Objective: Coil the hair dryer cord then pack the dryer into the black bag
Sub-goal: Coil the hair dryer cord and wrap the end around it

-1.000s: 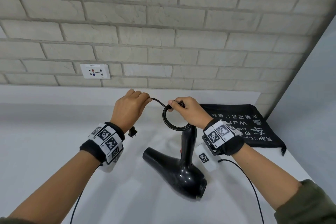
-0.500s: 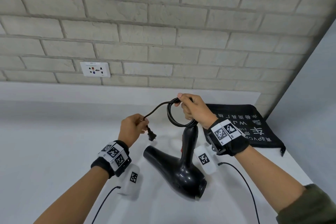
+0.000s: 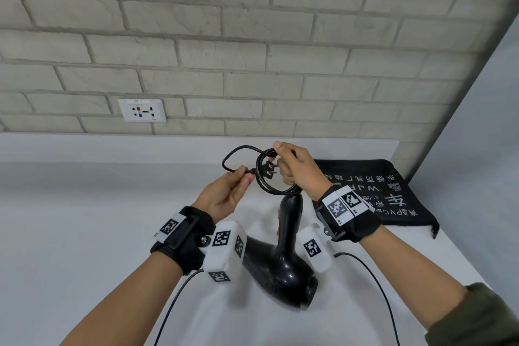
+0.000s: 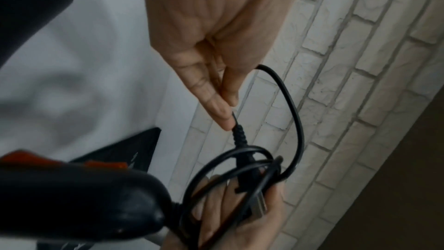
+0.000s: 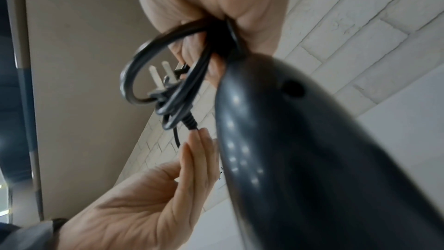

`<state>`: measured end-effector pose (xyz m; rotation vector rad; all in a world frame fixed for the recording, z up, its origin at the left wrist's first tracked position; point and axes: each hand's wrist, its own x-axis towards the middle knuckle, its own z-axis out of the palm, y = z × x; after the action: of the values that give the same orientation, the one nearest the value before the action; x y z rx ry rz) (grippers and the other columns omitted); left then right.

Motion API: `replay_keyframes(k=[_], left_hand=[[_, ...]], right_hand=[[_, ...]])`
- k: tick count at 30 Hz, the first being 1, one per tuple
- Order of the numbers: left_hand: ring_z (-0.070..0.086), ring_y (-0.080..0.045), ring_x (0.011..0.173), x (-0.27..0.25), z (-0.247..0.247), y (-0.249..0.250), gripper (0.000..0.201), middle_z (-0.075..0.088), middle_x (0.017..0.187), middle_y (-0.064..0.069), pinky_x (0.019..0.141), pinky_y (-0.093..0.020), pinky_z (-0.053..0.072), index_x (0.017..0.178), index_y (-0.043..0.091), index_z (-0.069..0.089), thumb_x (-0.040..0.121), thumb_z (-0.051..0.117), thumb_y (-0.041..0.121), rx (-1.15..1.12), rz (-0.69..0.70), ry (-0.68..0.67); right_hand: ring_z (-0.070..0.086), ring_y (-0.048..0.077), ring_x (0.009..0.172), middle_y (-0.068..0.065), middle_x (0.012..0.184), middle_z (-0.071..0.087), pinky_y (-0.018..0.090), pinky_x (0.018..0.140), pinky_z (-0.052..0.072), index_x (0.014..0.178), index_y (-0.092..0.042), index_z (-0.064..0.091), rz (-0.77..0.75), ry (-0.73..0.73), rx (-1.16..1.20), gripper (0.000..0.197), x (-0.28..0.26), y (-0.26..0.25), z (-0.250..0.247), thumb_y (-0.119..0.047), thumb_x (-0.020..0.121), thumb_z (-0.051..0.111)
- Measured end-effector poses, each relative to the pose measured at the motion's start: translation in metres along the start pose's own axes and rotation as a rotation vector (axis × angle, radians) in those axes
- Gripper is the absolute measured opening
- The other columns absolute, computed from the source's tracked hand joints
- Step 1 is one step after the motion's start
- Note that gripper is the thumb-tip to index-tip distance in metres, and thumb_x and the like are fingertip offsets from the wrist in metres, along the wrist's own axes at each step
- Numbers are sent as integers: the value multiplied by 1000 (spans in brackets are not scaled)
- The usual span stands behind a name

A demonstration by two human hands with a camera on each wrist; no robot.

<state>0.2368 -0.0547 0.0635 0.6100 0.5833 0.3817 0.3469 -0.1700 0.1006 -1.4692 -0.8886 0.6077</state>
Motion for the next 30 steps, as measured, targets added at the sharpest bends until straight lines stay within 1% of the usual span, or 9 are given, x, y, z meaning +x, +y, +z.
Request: replay_keyframes(k=[8,11,14,16,18,23,25,27,30], left_hand=[[53,-5,66,-18,16,-9,22,68,59,6,56,-18,49,79,13,62,94,46,18,173,-203,-131],[51,-6,67,-20,17,-8,20,67,59,5,58,-18,48,79,12,62,92,48,16,151,-182,-97],[49,-6,65,-22,21,-10,23,66,57,4,65,-19,41,76,12,67,91,51,16,70,-153,-53],[50,-7,66,-25,24,-11,28,65,61,4,69,-23,42,72,13,69,92,49,18,80,-143,-82],[51,-8,69,-30,24,-11,25,65,62,6,74,-29,45,79,16,64,94,45,22,108,-149,-148],[56,-14,75,-43,25,-4,40,58,65,2,83,-43,50,71,17,55,86,45,52,145,-191,-336],[59,-15,80,-45,26,-4,27,57,74,-1,80,-43,55,73,16,54,80,58,42,296,-142,-335],[62,-18,85,-43,27,-6,9,56,85,-5,74,-33,60,79,13,55,83,62,14,462,-67,-267],[66,-9,59,-49,24,-6,8,60,84,-8,49,-18,55,93,5,56,90,51,0,725,53,-144]], right_hand=[[23,4,28,-9,29,29,12,34,22,76,-4,51,-52,24,-105,30,0,0,4,-23,97,41],[30,3,31,-11,36,34,11,38,26,67,-16,53,-119,41,-171,32,2,4,6,-23,96,43],[51,2,52,-5,57,49,9,48,37,68,-18,53,-124,49,-161,29,6,8,6,-23,95,45],[47,0,46,-12,53,49,8,44,34,66,-18,49,-134,61,-176,31,6,8,4,-23,96,44],[44,0,36,-17,38,47,9,40,33,66,-19,48,-151,65,-209,32,5,7,3,-22,97,42],[48,-5,39,-24,37,49,8,44,35,68,-21,50,-175,84,-266,31,3,5,4,-21,97,41],[47,-3,39,-24,37,49,10,46,32,67,-22,50,-186,97,-299,31,3,4,4,-22,97,42],[50,-4,48,-20,46,54,9,53,35,69,-18,54,-207,107,-333,28,3,5,6,-21,95,45],[55,9,70,4,72,63,15,65,40,82,-4,63,-235,124,-389,26,5,9,6,-22,94,49]])
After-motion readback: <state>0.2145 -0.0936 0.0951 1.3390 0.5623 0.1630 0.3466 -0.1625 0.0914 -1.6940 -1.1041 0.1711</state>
